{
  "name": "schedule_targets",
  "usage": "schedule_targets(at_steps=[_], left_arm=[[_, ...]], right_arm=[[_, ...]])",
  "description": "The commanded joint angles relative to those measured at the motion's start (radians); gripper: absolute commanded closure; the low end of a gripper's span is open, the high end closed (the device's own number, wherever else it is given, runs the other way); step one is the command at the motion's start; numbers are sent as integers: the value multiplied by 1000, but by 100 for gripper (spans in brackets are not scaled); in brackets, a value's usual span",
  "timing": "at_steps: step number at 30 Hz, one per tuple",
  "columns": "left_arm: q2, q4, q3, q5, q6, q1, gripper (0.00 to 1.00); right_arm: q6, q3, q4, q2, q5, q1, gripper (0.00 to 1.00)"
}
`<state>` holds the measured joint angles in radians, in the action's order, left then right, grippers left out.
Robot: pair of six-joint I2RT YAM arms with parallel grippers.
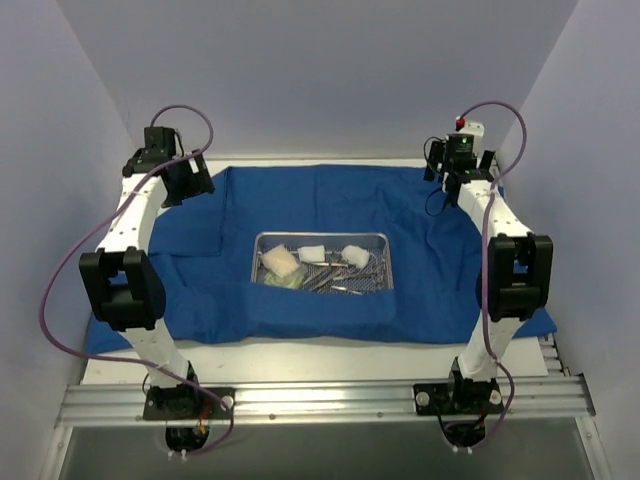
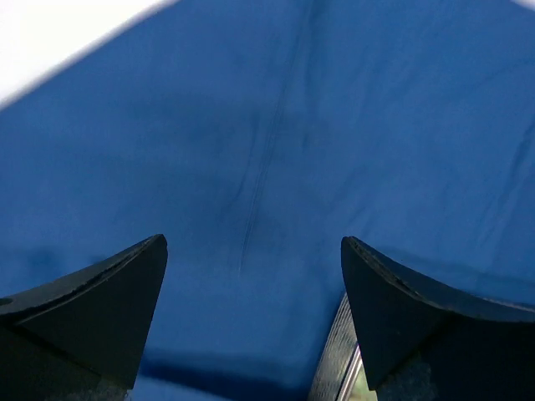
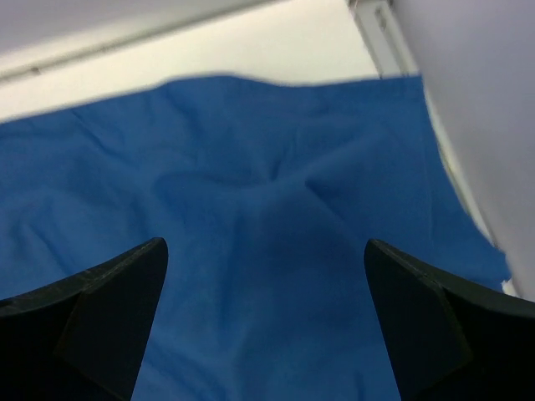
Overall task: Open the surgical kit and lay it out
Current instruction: Smooth out the surgical kit at the center of the board.
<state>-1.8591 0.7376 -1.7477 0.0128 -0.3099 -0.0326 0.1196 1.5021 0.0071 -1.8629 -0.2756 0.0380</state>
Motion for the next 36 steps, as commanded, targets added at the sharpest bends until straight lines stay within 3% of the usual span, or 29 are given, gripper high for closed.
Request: schedule_targets(at_steps=[1, 7, 11, 18, 25, 32, 36], left_arm=[[64, 122, 88, -143, -81, 20, 6], [101, 36, 267, -120, -207, 5, 6], [87, -117, 385, -142, -198, -27, 6], [43, -345, 468, -31, -209, -32, 6], [-72, -339, 436, -25, -216, -30, 6], [-32, -308, 470, -37, -216, -18, 6], [-12, -161, 449, -169, -238, 8, 6]], right_arm=[[89, -75, -102, -10, 56, 30, 0], [94, -106, -84, -36, 142, 20, 0], [91, -120, -68, -53, 165, 20, 0], [86, -132, -70, -93, 148, 17, 0], [81, -122, -78, -114, 127, 2, 0], [80, -111, -85, -145, 124, -4, 0], [80, -108, -88, -157, 127, -7, 0]])
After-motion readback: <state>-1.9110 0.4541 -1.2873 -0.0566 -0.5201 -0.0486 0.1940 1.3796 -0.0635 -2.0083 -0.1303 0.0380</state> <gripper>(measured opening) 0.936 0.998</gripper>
